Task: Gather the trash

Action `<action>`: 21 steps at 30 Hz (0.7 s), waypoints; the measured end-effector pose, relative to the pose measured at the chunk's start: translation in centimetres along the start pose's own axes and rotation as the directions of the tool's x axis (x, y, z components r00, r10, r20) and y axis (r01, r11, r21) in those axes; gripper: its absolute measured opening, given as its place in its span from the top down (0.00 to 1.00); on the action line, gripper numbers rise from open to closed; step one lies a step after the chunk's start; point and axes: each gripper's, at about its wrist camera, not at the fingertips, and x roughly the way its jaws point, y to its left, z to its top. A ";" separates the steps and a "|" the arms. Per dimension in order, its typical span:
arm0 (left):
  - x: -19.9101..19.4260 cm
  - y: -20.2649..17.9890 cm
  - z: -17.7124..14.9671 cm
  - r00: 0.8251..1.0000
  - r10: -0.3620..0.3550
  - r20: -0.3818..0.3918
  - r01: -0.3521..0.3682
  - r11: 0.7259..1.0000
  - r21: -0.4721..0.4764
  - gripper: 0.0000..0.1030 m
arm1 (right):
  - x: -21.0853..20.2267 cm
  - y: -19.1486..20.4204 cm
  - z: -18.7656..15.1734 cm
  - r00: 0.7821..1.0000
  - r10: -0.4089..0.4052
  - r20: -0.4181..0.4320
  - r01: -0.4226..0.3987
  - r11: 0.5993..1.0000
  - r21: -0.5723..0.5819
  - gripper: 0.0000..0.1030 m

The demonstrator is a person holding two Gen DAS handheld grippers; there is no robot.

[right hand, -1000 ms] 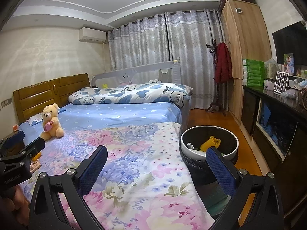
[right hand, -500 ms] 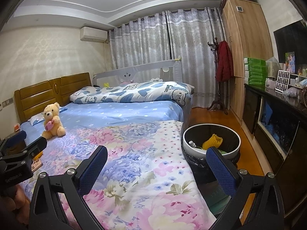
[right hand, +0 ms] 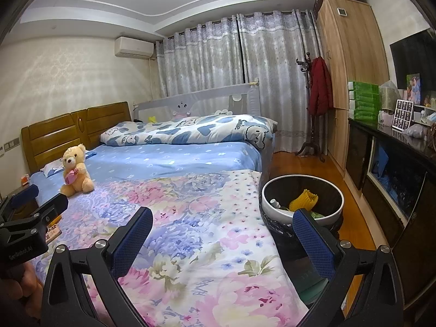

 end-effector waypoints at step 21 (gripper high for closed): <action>0.1 -0.5 0.0 1.000 -0.017 -0.014 0.017 1.000 -0.002 0.00 | 0.0 0.1 0.0 1.000 0.003 -0.001 -0.003 1.000 -0.003 0.00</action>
